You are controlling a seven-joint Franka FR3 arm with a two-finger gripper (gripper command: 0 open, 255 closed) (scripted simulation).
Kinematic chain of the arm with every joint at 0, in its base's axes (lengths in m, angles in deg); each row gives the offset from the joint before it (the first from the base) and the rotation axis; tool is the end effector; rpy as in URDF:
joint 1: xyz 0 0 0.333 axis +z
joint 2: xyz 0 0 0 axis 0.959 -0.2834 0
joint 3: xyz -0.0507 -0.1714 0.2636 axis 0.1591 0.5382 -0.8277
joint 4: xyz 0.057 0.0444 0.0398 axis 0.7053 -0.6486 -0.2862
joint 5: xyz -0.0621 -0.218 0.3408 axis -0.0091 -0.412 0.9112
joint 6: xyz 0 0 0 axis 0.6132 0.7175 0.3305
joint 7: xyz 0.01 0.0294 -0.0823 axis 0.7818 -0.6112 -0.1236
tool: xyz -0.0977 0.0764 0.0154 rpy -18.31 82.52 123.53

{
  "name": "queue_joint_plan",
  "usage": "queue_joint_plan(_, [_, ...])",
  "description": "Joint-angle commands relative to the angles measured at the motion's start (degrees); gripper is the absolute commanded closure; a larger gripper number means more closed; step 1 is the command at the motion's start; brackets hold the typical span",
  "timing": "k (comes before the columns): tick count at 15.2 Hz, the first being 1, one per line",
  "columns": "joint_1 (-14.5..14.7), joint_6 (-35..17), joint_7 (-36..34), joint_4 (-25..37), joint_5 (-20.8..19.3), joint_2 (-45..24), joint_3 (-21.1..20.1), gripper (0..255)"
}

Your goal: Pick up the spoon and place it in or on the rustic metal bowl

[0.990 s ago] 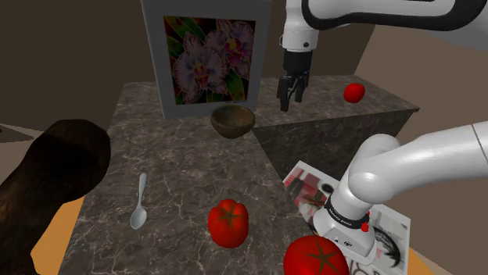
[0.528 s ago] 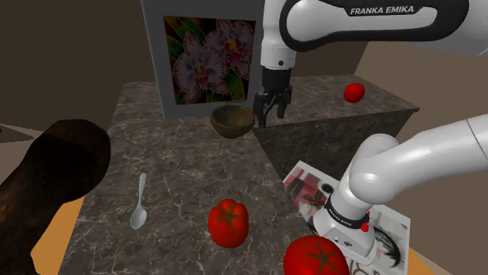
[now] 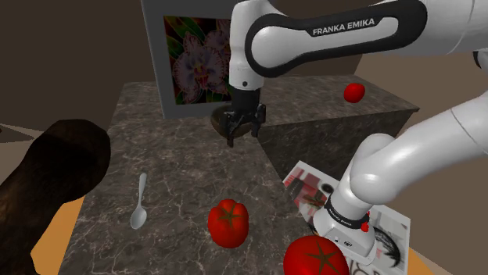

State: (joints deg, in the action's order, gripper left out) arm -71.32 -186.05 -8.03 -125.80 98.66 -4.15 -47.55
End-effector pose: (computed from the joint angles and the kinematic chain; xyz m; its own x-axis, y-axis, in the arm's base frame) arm 0.3698 0.1620 0.4637 0.9662 -0.2196 -0.1348 -0.2300 -0.9709 -0.0668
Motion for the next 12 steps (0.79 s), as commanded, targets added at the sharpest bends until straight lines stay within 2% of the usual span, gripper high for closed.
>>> queue_joint_plan(1, [0.20, -2.71, -3.41, 1.22, 1.14, -3.03, -2.18, 0])
queue_joint_plan(7, [0.10, -11.08, -13.34, 6.40, 1.74, -14.09, -8.28, 0])
queue_joint_plan(12, [0.15, -17.19, -22.60, 12.75, -1.28, -24.82, -12.33, 0])
